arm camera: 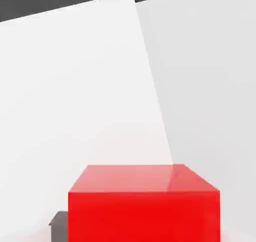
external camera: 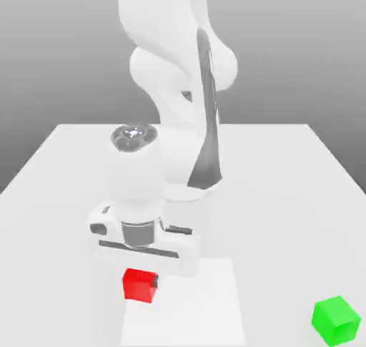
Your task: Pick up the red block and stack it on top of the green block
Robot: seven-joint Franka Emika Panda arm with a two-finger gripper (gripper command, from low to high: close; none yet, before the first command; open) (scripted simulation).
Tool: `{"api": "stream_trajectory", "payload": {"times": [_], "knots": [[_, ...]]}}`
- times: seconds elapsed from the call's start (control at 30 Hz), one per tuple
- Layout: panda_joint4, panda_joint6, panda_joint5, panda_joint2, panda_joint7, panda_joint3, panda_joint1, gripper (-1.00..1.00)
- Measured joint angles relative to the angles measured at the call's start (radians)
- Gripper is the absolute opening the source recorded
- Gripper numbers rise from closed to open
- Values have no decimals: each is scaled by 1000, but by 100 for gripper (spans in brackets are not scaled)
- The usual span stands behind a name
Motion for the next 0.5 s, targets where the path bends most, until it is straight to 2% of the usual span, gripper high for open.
{"api": "stream_trajectory", "payload": {"times": [0.17,0.5], "knots": [[0,-143,-31,-142,24,12,33,-100],[320,-338,-104,-10,111,220,316,-100]]}}
